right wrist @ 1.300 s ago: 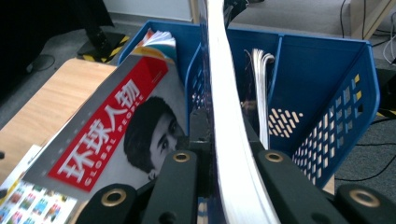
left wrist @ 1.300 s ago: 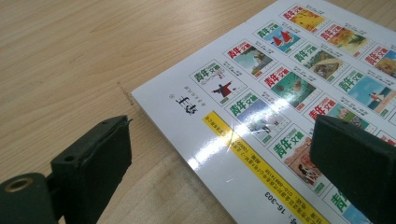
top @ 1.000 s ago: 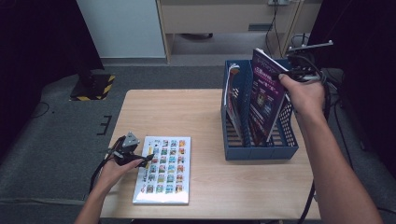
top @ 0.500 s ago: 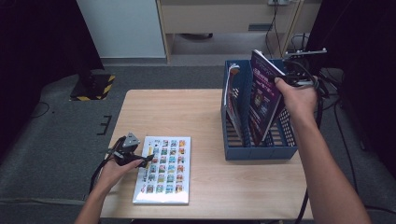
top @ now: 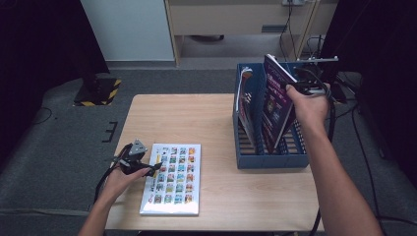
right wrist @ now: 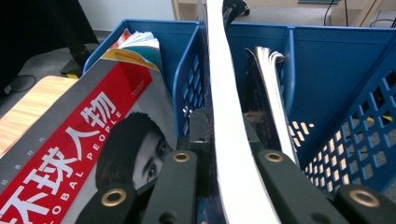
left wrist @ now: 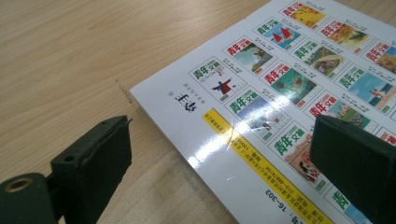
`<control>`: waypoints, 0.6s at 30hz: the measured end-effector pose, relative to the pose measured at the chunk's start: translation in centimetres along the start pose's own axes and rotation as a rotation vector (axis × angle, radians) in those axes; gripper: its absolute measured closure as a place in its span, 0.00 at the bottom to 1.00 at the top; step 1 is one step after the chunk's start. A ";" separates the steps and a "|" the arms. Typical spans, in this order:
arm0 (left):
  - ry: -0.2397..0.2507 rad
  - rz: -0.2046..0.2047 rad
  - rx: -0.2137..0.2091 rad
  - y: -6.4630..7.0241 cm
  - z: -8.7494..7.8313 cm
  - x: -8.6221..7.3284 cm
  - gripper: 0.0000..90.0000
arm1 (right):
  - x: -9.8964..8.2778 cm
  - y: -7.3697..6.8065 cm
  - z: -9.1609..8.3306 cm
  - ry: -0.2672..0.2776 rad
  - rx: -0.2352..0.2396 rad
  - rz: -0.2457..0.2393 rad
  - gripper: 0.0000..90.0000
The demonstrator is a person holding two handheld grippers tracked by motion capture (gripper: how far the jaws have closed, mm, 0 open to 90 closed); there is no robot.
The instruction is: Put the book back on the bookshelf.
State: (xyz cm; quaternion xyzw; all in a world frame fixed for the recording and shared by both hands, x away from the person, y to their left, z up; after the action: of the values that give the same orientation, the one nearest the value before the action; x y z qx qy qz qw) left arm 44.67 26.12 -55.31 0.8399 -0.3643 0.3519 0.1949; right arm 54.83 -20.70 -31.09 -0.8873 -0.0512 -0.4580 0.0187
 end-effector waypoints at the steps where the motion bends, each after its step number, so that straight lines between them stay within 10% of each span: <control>1: 0.001 -0.001 0.001 0.0 0.0 0.0 0.06 | 0.0 -0.1 0.1 0.000 -0.001 0.002 0.92; 18: 0.001 0.003 -0.001 0.0 0.0 0.1 0.06 | -0.6 0.1 0.5 0.017 -0.011 0.044 0.92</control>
State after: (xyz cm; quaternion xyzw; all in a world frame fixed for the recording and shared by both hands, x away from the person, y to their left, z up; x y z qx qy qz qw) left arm 44.69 26.11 -55.24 0.8393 -0.3654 0.3523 0.1949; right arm 54.91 -20.84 -31.89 -0.8843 -0.0293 -0.4654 0.0244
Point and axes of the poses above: each handheld gripper's, and its own axes: z roughly forward along the jaws, x roughly out of its top, y roughly to its right, the point moved 7 cm from there along z, roughly forward along the jaws, and after that the axes turned 11 degrees about -x, right-handed, at the moved point
